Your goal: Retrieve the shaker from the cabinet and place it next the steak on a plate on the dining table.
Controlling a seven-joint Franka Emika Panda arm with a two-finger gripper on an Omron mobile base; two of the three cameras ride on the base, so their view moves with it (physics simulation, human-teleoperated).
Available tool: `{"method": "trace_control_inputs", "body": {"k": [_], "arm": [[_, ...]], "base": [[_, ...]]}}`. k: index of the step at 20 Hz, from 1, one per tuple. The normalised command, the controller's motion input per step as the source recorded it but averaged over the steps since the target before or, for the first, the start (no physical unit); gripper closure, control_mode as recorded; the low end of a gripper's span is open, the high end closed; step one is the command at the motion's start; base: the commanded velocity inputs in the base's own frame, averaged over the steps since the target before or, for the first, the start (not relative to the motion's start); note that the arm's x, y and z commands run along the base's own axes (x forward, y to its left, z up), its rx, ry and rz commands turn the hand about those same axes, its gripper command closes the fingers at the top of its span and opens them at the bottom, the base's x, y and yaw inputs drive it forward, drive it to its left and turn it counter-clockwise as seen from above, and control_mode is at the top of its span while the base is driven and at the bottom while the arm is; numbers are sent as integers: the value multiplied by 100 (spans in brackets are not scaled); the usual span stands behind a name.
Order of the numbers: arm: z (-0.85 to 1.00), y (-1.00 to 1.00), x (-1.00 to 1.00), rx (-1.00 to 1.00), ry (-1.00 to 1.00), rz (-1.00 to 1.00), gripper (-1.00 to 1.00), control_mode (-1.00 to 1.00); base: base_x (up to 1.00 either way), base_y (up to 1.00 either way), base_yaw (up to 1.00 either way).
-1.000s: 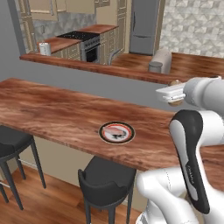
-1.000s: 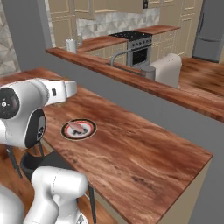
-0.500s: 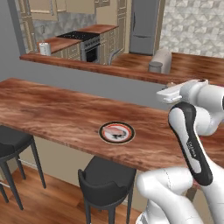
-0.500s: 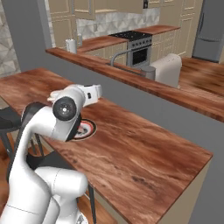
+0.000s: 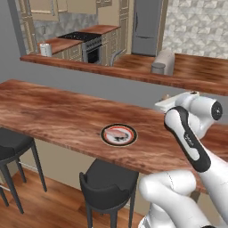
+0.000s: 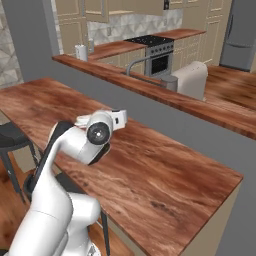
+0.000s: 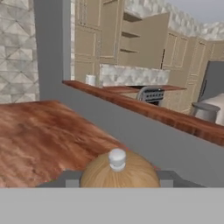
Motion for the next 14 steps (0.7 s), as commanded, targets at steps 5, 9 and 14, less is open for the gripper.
{"method": "trace_control_inputs", "body": {"k": [5, 9, 14], "arm": [[-53, 16, 28, 1, 29, 0, 100, -100], [-62, 17, 15, 0, 31, 0, 100, -100], [-63, 1, 1, 0, 21, 0, 100, -100]], "base": [[0, 0, 0], [0, 0, 0], [0, 0, 0]]}}
